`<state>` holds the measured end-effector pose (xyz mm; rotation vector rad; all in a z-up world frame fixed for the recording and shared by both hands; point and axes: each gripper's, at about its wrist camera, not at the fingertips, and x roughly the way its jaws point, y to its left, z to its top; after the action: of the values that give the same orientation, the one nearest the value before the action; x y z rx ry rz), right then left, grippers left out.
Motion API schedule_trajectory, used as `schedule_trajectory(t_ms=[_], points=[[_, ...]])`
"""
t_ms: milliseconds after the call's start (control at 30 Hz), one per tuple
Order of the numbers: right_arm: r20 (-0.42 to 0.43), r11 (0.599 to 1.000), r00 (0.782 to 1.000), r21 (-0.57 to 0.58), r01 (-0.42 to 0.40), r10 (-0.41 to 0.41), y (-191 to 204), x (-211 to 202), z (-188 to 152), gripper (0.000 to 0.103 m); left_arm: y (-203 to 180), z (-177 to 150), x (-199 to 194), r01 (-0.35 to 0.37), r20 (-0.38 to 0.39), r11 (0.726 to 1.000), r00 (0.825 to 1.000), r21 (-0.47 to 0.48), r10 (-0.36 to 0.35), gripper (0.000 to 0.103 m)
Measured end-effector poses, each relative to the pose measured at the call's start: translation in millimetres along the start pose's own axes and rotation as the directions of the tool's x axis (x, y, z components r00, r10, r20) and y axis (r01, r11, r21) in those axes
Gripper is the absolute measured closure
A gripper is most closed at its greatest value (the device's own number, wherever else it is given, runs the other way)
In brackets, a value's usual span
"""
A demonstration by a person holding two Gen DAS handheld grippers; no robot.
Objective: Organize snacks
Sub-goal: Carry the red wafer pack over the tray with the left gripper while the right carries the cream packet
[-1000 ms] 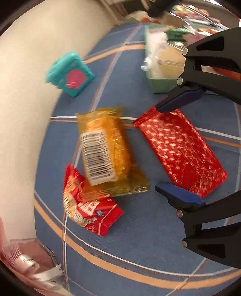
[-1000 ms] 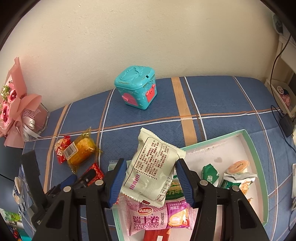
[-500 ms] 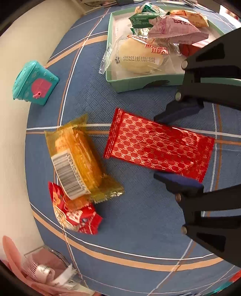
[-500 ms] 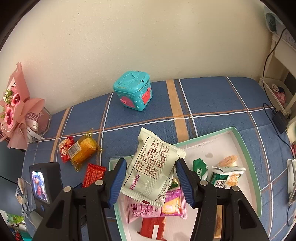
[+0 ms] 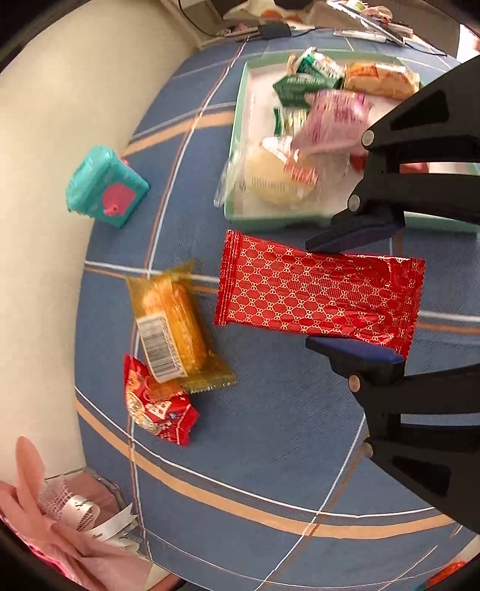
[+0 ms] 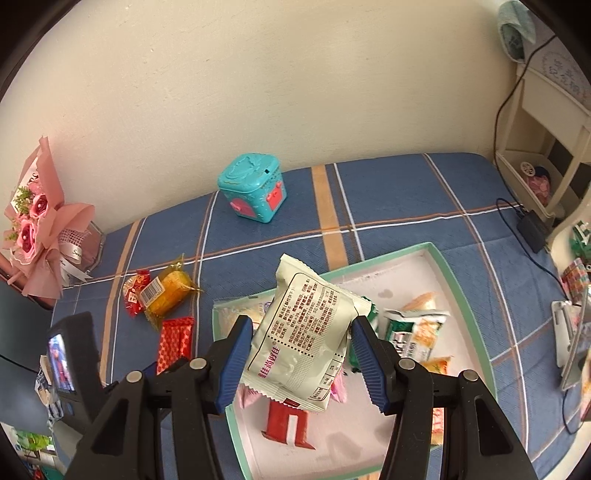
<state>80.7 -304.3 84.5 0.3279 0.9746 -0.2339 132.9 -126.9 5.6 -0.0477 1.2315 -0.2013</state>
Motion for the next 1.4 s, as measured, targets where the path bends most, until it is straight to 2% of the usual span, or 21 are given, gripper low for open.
schedule_trajectory(t_ms=[233, 567, 967, 1400], points=[[-0.028, 0.999, 0.999, 0.008, 0.038, -0.038, -8.6, -0.7, -9.3, 0.045, -18.5, -5.7, -20.1, 0.028, 0.029, 0.999, 0.999, 0.027, -0.029, 0.057], [-0.119, 0.996, 0.991, 0.058, 0.069, -0.062, -30.1, 17.8, -39.2, 0.045, -48.9, -32.0, -35.7, 0.069, 0.044, 0.993, 0.996, 0.092, -0.073, 0.057], [-0.196, 0.99, 0.977, 0.095, 0.104, -0.083, -57.9, 30.3, -71.3, 0.044, -83.2, -61.7, -31.3, 0.091, -0.005, 0.979, 0.996, 0.184, -0.091, 0.057], [-0.217, 0.987, 0.973, 0.126, 0.102, -0.073, -70.5, 30.8, -80.1, 0.044, -100.2, -77.8, -21.5, 0.107, -0.051, 0.97, 0.994, 0.217, -0.098, 0.057]])
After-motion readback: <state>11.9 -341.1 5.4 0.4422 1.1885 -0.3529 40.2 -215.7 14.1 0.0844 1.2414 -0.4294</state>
